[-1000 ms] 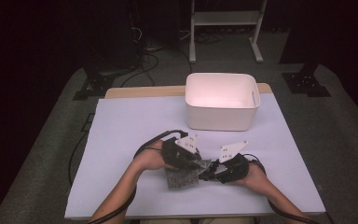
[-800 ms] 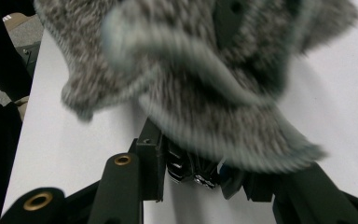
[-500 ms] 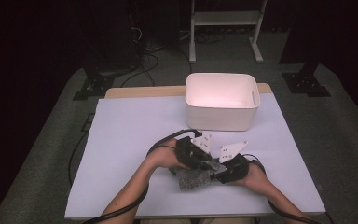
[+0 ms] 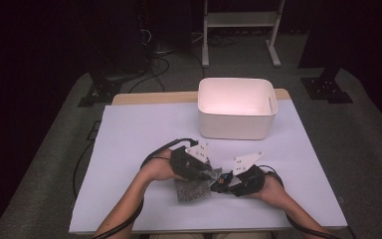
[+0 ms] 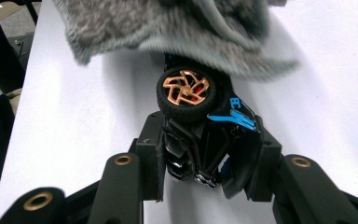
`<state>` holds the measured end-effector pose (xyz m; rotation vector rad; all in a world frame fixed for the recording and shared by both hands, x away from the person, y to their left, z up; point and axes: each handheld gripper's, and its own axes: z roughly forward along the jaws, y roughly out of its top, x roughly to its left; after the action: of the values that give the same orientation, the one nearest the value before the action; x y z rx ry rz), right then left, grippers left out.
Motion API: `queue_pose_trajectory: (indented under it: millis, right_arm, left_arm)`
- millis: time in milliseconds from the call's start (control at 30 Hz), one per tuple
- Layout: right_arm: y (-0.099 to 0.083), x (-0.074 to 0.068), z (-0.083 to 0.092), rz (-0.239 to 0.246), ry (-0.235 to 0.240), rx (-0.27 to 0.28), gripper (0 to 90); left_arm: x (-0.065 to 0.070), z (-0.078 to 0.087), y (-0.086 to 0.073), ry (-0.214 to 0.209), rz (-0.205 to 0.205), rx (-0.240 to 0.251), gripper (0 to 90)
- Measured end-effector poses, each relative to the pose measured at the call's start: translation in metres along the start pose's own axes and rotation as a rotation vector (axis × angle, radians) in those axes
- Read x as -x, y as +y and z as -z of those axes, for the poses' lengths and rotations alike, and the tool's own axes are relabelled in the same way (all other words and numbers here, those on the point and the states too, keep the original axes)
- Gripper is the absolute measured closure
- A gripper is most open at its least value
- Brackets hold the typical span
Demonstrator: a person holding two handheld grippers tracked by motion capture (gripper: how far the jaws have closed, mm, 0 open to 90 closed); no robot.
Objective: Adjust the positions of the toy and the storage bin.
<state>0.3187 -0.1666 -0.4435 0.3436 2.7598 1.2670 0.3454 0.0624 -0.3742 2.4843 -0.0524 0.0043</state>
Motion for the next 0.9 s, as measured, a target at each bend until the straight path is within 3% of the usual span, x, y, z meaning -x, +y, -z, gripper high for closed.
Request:
queue_pose_trajectory:
  millis: [700,800,900]
  right_arm:
    - [0.000,0.001,0.000,-0.012,0.003,-0.001,57.1]
    - [0.000,0.001,0.000,-0.005,0.001,-0.004,57.1]
    - [0.001,0.001,0.000,-0.009,0.003,-0.005,57.1]
  left_arm:
    - [0.004,0.035,-0.045,0.058,0.077,0.005,76.4]
    - [0.004,0.041,-0.055,0.075,0.099,-0.012,76.4]
    - [0.004,0.047,-0.069,0.083,0.137,0.003,76.5]
